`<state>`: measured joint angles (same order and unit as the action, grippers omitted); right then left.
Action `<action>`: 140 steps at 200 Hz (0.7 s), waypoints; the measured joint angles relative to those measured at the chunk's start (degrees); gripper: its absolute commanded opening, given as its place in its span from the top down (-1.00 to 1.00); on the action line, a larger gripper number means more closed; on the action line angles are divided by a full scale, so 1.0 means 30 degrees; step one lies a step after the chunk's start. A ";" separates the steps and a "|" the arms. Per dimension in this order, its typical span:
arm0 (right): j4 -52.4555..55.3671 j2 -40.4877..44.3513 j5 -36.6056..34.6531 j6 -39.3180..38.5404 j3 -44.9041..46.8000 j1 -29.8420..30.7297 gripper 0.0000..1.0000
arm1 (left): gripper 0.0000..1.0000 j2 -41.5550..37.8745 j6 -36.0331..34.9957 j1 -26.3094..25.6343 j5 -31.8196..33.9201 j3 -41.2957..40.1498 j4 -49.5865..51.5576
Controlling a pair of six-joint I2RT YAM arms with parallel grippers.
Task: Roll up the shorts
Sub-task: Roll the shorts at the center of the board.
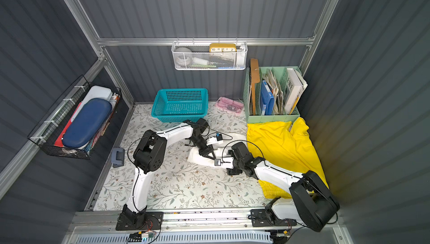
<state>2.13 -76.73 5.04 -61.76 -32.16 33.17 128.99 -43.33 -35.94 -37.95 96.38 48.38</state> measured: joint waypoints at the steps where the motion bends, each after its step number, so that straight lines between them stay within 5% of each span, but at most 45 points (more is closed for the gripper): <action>1: -0.0007 -0.0044 -0.0015 0.0000 -0.0007 0.0000 -0.60 | 0.42 0.0007 0.0000 0.0000 -0.0007 0.0000 0.0000; 36: -0.0372 -0.1712 -0.0794 -0.0168 -0.0823 0.0015 -0.57 | 0.39 0.0095 0.0000 0.0044 -0.0102 0.0073 0.0066; 53: -0.0481 -0.2368 -0.0954 -0.0168 -0.1188 -0.0007 -0.45 | 0.20 0.0102 -0.0036 0.0087 -0.0182 0.0073 0.0109; 65: -0.0481 -0.2703 -0.0969 -0.0087 -0.1457 -0.0058 -0.23 | -0.10 0.0102 0.0000 0.0087 -0.0291 0.0073 0.0182; 112: -0.0379 -0.3322 -0.0408 0.0313 -0.1712 -0.0670 0.92 | -0.60 0.0044 -0.0066 0.0080 -0.0852 0.0036 0.0233; 127: -0.0262 -0.3308 -0.0007 0.0211 -0.1749 -0.0896 1.00 | -0.97 -0.0211 -0.0168 0.0087 -0.0772 -0.0197 0.0036; 140: -0.0109 -0.3286 0.0364 0.0284 -0.1851 -0.1093 1.00 | -1.00 -0.0568 -0.0211 0.0080 -0.0627 -0.0517 -0.0197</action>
<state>1.80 -86.59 6.13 -60.90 -37.71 29.89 127.28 -43.97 -35.70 -39.83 94.83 47.79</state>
